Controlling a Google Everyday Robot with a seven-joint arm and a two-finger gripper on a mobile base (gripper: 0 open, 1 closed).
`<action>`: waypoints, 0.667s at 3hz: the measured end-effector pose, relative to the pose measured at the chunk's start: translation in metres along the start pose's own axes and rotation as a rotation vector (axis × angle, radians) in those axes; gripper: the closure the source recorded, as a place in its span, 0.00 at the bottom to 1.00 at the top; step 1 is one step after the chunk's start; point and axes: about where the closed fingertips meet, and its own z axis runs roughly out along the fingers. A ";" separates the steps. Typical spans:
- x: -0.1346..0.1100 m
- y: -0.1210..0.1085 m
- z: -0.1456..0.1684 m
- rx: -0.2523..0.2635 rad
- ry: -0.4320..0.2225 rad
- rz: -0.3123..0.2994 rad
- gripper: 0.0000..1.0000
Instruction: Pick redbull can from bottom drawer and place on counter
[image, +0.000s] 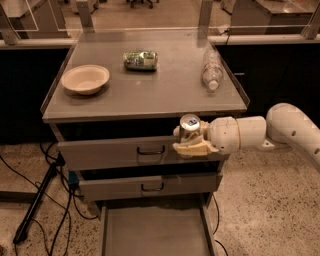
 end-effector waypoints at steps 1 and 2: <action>-0.027 0.008 -0.025 0.021 -0.006 -0.029 1.00; -0.060 0.012 -0.047 0.045 0.012 -0.069 1.00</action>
Offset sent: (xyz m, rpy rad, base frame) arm -0.0332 -0.0484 0.1177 -0.0473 -0.1337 -0.0548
